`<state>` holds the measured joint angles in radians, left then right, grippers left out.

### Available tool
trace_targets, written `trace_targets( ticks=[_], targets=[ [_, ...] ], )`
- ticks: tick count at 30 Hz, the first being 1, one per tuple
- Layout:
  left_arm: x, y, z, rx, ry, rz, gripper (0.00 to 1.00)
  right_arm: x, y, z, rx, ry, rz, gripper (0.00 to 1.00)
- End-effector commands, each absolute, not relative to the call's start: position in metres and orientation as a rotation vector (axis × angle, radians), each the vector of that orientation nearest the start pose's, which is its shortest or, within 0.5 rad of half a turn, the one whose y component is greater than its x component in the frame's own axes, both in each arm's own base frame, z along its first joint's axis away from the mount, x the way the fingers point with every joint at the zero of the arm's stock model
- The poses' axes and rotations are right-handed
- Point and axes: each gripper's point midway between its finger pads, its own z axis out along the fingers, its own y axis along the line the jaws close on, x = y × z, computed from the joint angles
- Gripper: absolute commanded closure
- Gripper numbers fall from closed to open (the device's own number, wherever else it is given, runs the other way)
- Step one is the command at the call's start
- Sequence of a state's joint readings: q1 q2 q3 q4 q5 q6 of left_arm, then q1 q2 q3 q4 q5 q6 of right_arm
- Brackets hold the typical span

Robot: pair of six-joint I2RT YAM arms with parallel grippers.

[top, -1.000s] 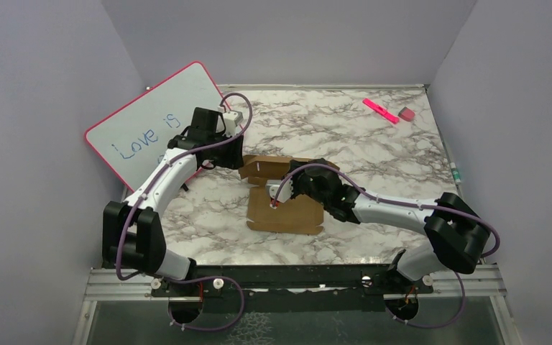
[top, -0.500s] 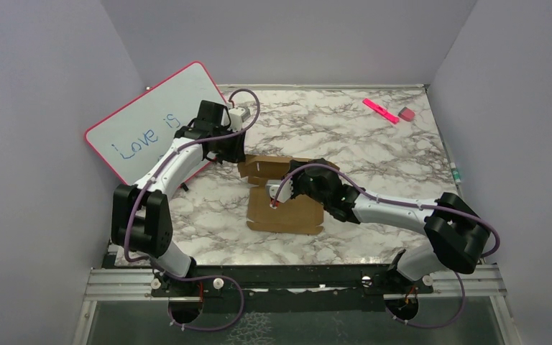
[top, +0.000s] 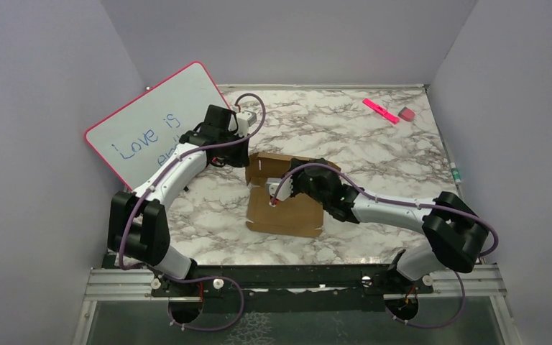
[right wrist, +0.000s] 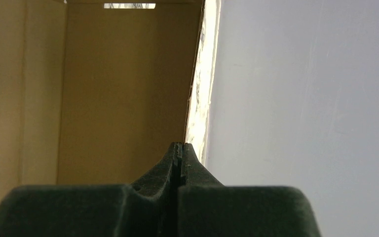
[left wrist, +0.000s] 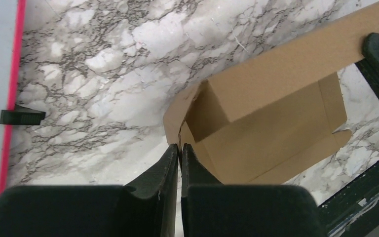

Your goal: Fold the paper box

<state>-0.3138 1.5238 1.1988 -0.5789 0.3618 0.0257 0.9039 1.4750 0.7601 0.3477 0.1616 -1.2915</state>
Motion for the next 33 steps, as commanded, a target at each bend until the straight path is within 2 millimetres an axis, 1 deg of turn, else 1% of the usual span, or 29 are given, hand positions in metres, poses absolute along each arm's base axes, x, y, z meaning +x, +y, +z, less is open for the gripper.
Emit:
trace_targets(
  ticks=[1, 6, 10, 15, 18, 21, 24, 27, 30, 33],
  targets=[
    [0.322, -0.195, 0.152, 0.506, 2.419, -0.593, 0.95, 0.325, 0.31, 0.155, -1.697, 0.978, -0.406, 0.99],
    [0.317, -0.209, 0.161, 0.449, 2.41, -0.608, 0.97, 0.328, 0.311, 0.154, -1.695, 0.97, -0.422, 0.99],
    [0.314, -0.22, 0.162, 0.414, 2.396, -0.635, 0.97, 0.326, 0.311, 0.15, -1.698, 0.97, -0.415, 0.99],
    [0.313, -0.22, 0.16, 0.305, 2.369, -0.647, 0.97, 0.323, 0.309, 0.144, -1.713, 0.964, -0.41, 0.99],
    [0.313, -0.217, 0.166, 0.229, 2.321, -0.665, 0.97, 0.322, 0.305, 0.141, -1.713, 0.96, -0.424, 0.99],
    [0.312, -0.218, 0.169, 0.169, 2.268, -0.709, 0.96, 0.319, 0.303, 0.142, -1.699, 0.915, -0.439, 0.99],
    [0.31, -0.224, 0.17, 0.145, 2.229, -0.772, 0.96, 0.313, 0.302, 0.142, -1.704, 0.858, -0.47, 0.99],
    [0.308, -0.227, 0.166, 0.133, 2.22, -0.793, 0.95, 0.311, 0.301, 0.139, -1.712, 0.833, -0.529, 0.99],
    [0.307, -0.229, 0.166, 0.129, 2.197, -0.812, 0.94, 0.309, 0.304, 0.14, -1.715, 0.819, -0.546, 0.99],
    [0.311, -0.231, 0.173, 0.13, 2.159, -0.818, 0.94, 0.309, 0.31, 0.144, -1.706, 0.787, -0.563, 0.99]
  ],
)
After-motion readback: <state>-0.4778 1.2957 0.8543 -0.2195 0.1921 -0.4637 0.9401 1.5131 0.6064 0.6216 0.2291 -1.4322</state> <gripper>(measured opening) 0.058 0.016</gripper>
